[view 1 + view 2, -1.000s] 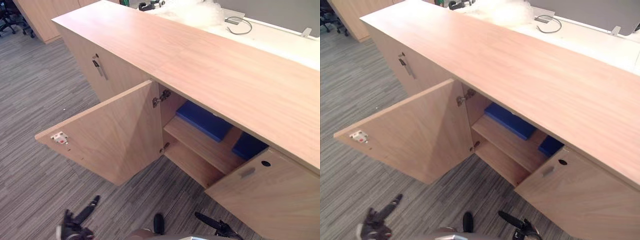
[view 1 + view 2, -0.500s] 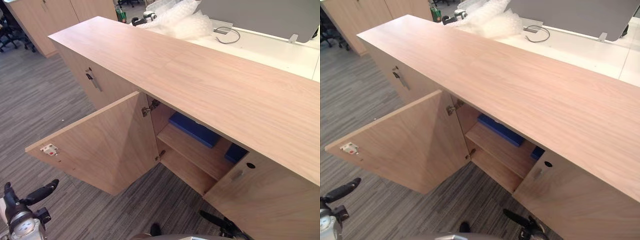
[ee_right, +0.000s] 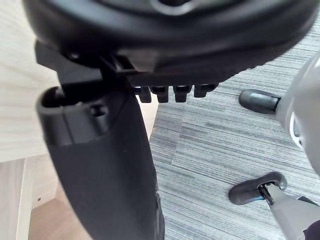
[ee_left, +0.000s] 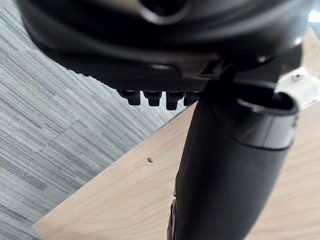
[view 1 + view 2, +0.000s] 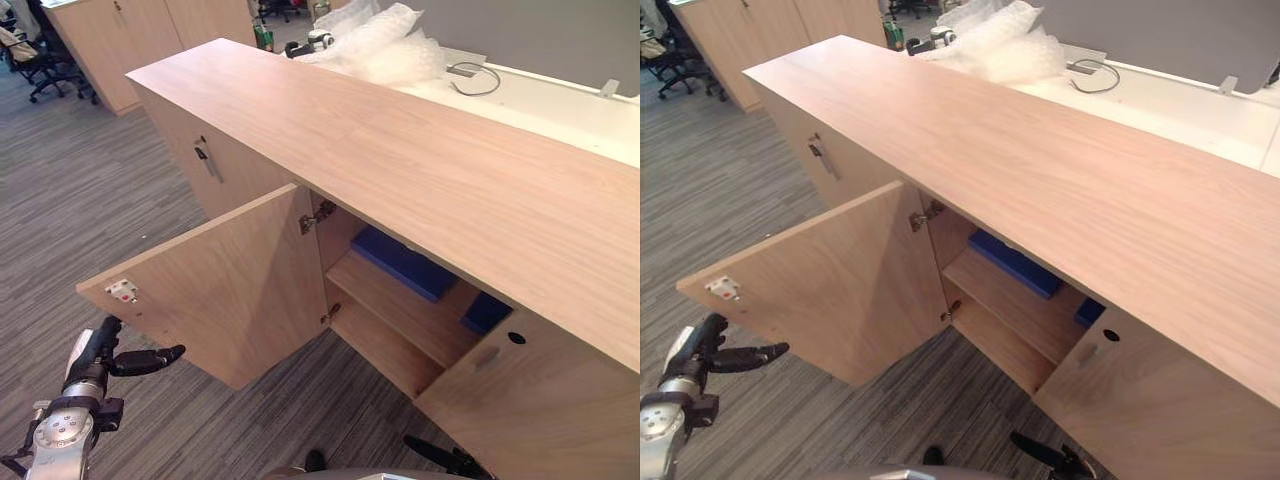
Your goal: Walk over to the cabinet, pick up the folder, carry it to the office cabinet, place the folder inside the office cabinet, then close the office cabinet door
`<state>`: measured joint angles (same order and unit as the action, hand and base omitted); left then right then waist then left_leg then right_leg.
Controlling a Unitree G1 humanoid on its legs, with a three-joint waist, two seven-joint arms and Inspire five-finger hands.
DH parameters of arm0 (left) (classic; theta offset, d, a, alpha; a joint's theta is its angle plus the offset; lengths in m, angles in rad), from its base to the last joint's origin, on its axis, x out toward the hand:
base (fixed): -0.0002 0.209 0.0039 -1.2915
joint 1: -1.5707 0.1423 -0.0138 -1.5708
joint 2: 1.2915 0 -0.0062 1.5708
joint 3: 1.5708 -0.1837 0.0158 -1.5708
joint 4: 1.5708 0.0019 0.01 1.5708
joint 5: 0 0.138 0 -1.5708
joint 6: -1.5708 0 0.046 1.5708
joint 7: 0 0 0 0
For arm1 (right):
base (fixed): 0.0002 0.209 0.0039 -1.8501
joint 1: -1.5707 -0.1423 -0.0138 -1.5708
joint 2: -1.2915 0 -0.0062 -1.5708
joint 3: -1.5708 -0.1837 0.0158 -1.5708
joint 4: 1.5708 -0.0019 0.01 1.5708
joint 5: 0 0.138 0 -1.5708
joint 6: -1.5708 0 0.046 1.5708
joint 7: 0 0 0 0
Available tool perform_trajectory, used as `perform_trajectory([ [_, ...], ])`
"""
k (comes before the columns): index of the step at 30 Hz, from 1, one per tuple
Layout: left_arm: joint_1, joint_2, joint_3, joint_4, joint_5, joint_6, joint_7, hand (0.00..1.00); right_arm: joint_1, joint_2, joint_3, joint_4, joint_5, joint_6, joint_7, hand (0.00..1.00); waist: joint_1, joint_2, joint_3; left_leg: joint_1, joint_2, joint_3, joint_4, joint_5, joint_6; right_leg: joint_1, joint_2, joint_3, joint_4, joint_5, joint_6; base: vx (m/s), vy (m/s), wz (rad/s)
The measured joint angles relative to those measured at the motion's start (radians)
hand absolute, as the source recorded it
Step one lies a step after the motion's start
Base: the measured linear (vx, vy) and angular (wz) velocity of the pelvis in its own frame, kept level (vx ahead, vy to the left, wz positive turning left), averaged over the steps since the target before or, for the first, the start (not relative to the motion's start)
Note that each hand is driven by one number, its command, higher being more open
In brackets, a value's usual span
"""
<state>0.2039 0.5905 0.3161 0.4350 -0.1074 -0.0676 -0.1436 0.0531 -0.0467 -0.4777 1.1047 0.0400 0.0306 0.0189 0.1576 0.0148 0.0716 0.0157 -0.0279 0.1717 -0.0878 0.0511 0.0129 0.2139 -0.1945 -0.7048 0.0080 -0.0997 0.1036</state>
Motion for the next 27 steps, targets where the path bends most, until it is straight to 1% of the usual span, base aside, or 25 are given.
perform_trajectory([
  [4, -0.007, 0.018, -0.041, 0.028, 0.000, 0.000, 0.002, 1.00, 0.000, -0.011, 0.032, 0.003, -0.001, 0.000, 0.004, 1.00, 0.003, -0.001, -0.010, 0.000, -0.002, -0.002, 0.000, 0.004, 0.001, 0.001, -0.001, 0.000, -0.002, 0.001, 0.002, -0.01, 0.000, 0.00],
  [6, -0.044, 0.028, -0.075, 0.086, -0.021, 0.001, 0.001, 1.00, -0.001, -0.016, 0.042, 0.010, -0.001, 0.000, 0.005, 1.00, 0.002, 0.000, -0.017, -0.001, -0.003, -0.003, 0.000, 0.007, 0.002, 0.002, -0.001, -0.001, -0.004, 0.002, 0.004, 0.00, 0.000, 0.00],
  [8, -0.073, 0.028, -0.084, 0.116, -0.045, 0.001, 0.001, 1.00, -0.005, -0.021, 0.065, 0.012, -0.001, 0.000, 0.006, 1.00, 0.001, -0.001, -0.018, -0.004, -0.004, -0.005, 0.000, 0.011, 0.004, 0.001, -0.001, -0.001, -0.007, 0.004, 0.006, -0.02, -0.001, 0.02],
  [10, -0.095, 0.028, -0.096, 0.133, -0.068, 0.003, 0.010, 1.00, -0.010, -0.025, 0.067, 0.022, 0.000, 0.000, 0.010, 1.00, -0.002, -0.003, -0.019, -0.008, -0.006, -0.010, 0.000, 0.016, 0.003, 0.001, -0.001, -0.001, -0.012, 0.005, 0.008, -0.04, -0.003, 0.07],
  [13, -0.119, 0.028, -0.110, 0.143, -0.102, 0.009, 0.018, 1.00, -0.020, -0.028, 0.067, 0.032, 0.000, 0.000, 0.010, 1.00, -0.007, -0.003, -0.019, -0.019, -0.008, -0.015, 0.000, 0.024, 0.004, -0.003, 0.001, -0.002, -0.026, 0.012, 0.019, -0.04, 0.002, 0.06],
  [18, -0.149, 0.013, -0.138, 0.138, -0.119, 0.016, 0.055, 1.00, -0.024, -0.028, 0.066, 0.047, 0.000, 0.000, 0.010, 1.00, -0.007, -0.003, -0.019, -0.026, -0.010, -0.023, -0.001, 0.035, 0.005, -0.004, 0.003, -0.006, -0.032, 0.017, 0.027, -0.03, 0.006, 0.05],
  [20, -0.155, -0.021, -0.138, 0.095, -0.116, 0.035, 0.103, 1.00, -0.021, -0.028, 0.065, 0.049, 0.000, 0.000, 0.010, 1.00, -0.006, -0.003, -0.019, -0.034, -0.011, -0.030, -0.001, 0.041, 0.006, -0.009, 0.003, -0.010, -0.030, 0.017, 0.028, -0.04, 0.014, 0.10],
  [22, -0.154, -0.054, -0.145, 0.032, -0.042, 0.049, 0.158, 1.00, -0.019, -0.028, 0.064, 0.050, 0.000, 0.000, 0.008, 1.00, -0.001, -0.003, -0.018, -0.048, -0.011, -0.040, 0.000, 0.049, 0.007, -0.021, 0.003, -0.017, -0.025, 0.018, 0.028, -0.04, 0.016, 0.16],
  [24, -0.153, -0.071, -0.146, -0.022, 0.073, 0.056, 0.193, 1.00, -0.019, -0.029, 0.064, 0.060, -0.001, -0.001, 0.007, 1.00, 0.003, -0.002, -0.018, -0.058, -0.011, -0.050, 0.000, 0.056, 0.009, -0.027, 0.003, -0.028, -0.020, 0.020, 0.030, -0.04, 0.015, 0.16],
  [26, -0.153, -0.078, -0.148, -0.030, 0.198, 0.058, 0.219, 1.00, -0.023, -0.026, 0.063, 0.069, -0.001, -0.001, 0.005, 1.00, 0.004, -0.002, -0.018, -0.056, -0.011, -0.051, 0.000, 0.060, 0.011, -0.027, 0.001, -0.027, -0.014, 0.021, 0.031, -0.05, 0.024, 0.03],
  [27, -0.153, -0.079, -0.151, -0.032, 0.223, 0.058, 0.225, 1.00, -0.028, -0.026, 0.063, 0.069, -0.002, -0.001, 0.005, 1.00, 0.004, -0.002, -0.018, -0.057, -0.011, -0.051, 0.000, 0.062, 0.012, -0.029, 0.001, -0.026, -0.010, 0.021, 0.031, -0.04, 0.027, -0.01],
])
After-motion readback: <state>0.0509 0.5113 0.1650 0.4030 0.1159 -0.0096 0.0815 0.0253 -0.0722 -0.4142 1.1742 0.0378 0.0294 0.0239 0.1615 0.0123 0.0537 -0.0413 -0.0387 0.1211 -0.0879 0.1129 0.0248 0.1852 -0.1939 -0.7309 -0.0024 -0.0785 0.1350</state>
